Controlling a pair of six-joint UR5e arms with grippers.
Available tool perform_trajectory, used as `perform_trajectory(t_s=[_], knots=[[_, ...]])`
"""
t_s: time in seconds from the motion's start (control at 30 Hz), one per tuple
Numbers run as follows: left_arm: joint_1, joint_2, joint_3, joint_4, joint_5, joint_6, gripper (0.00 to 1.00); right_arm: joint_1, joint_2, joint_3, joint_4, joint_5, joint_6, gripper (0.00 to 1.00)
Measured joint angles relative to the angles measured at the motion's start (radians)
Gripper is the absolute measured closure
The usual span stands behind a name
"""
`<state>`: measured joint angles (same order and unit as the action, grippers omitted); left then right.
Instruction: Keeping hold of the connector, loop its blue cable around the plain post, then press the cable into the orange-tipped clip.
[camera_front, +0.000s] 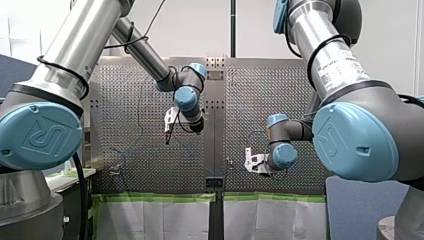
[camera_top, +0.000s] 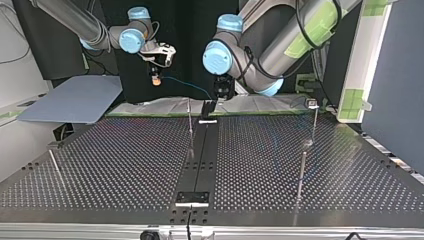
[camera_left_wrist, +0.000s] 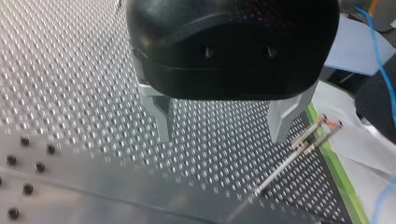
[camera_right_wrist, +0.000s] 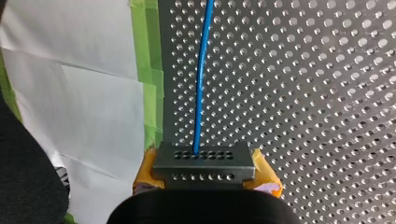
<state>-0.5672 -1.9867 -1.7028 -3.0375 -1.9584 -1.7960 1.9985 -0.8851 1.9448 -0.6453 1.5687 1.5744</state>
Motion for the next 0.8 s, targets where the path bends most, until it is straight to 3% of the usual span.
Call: perform_trajectory(t_s=[0.2, 0.33, 0.8], knots=[[0.013, -0.028, 0.041, -0.055, 0.047, 0.011, 0.0, -0.005, 0.0, -0.003, -0.008, -0.002, -0.011, 1.0], [0.009, -0.067, 0.081, -0.097, 0.078, 0.044, 0.0, -0.005, 0.001, -0.003, -0.008, -0.002, -0.015, 1.0], [0.012, -0.172, 0.207, -0.222, 0.027, 0.157, 0.0, -0.002, 0.001, -0.009, -0.001, -0.002, -0.028, 1.0]])
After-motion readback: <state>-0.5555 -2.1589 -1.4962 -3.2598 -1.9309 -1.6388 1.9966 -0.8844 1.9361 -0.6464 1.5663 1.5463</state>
